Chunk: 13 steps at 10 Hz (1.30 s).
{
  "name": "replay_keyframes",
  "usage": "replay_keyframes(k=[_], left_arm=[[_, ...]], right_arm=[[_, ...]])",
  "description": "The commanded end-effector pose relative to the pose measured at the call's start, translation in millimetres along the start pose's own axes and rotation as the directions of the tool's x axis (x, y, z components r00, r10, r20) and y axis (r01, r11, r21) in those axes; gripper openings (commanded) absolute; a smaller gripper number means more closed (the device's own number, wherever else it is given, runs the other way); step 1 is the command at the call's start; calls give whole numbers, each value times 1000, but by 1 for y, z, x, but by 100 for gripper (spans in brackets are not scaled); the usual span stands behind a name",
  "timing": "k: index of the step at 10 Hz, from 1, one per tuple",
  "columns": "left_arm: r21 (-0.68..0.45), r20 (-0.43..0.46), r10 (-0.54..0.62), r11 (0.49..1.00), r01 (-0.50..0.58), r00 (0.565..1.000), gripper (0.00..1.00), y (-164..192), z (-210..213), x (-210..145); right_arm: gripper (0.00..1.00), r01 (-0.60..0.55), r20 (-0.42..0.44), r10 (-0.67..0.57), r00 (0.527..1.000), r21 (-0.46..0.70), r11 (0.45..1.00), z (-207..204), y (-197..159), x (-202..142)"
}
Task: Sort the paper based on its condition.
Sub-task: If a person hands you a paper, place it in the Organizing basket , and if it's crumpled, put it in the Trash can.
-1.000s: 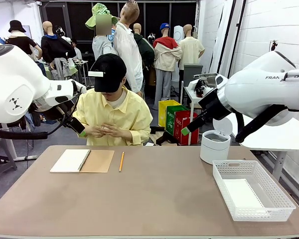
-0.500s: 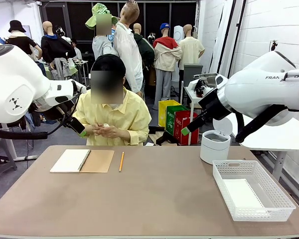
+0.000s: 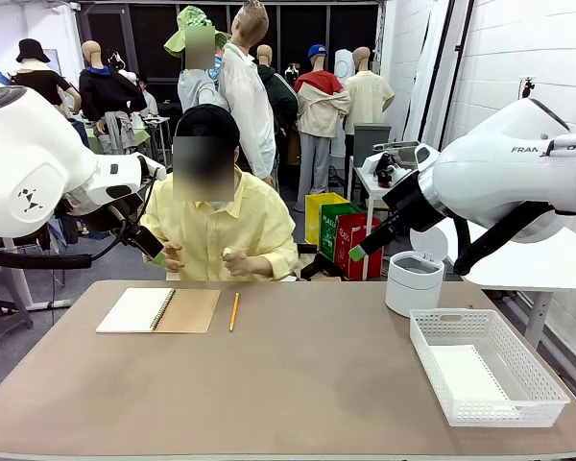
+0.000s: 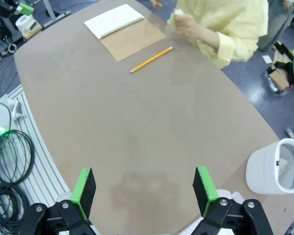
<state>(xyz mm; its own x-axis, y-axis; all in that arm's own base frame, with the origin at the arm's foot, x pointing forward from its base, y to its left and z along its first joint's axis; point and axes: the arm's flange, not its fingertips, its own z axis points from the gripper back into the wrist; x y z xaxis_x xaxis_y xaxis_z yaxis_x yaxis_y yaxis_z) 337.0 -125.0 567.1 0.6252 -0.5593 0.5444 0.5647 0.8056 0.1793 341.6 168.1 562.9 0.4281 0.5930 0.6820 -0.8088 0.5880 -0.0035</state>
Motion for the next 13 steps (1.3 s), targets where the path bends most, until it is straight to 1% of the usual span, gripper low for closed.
replay_keyframes(k=[1, 13], left_arm=[[1, 1, 0, 1000, 0, 1000, 100, 1, 1, 0], [1, 1, 0, 1000, 0, 1000, 100, 1, 1, 0]], right_arm=[[100, 1, -2, -1, 1000, 0, 1000, -1, 0, 0], [100, 1, -2, -1, 1000, 0, 1000, -1, 0, 0]])
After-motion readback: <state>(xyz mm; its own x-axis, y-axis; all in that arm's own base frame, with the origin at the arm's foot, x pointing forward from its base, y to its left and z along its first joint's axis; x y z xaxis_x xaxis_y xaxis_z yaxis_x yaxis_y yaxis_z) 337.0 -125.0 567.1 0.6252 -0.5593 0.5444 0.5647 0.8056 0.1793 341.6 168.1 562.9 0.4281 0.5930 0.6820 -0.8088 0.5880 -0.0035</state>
